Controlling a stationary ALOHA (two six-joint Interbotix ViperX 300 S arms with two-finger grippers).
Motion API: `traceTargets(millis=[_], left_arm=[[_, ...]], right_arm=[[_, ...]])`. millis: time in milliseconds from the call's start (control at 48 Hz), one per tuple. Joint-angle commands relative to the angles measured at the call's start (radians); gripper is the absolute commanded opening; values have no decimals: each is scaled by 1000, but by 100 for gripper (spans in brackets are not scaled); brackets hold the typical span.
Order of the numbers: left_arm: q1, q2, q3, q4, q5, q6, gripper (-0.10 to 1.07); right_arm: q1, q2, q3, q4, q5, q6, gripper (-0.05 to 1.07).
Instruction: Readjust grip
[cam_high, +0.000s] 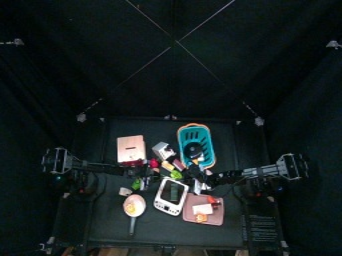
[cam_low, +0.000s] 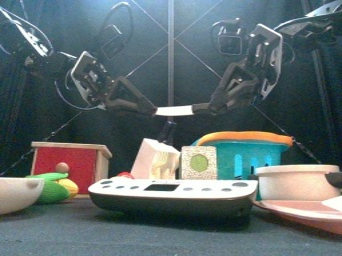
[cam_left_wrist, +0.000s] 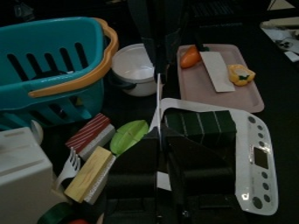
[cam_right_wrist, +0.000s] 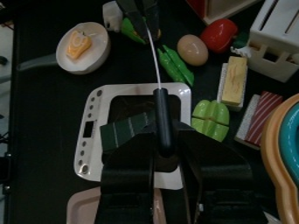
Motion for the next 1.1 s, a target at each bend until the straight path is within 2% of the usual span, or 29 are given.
traceTargets(millis=[0, 250, 375, 562, 896, 1083], left_arm=[[-6, 9, -15, -2, 3, -2, 43], [-29, 72, -55, -17, -9, -8, 43], [-35, 94, -67, -71, -44, -8, 43], [-52, 110, -46, -164, -130, 2, 42], [-81, 147, -52, -94, -144, 2, 42], [-81, 152, -57, -92, -144, 2, 42]], right_arm=[[3, -49, 11, 17, 6, 2, 51], [2, -38, 35, -2, 14, -2, 51], [3, -38, 40, -52, 41, 0, 51], [11, -37, 51, -80, 77, 0, 51], [11, -37, 44, -81, 80, 0, 51], [12, -35, 49, -80, 78, 0, 51]])
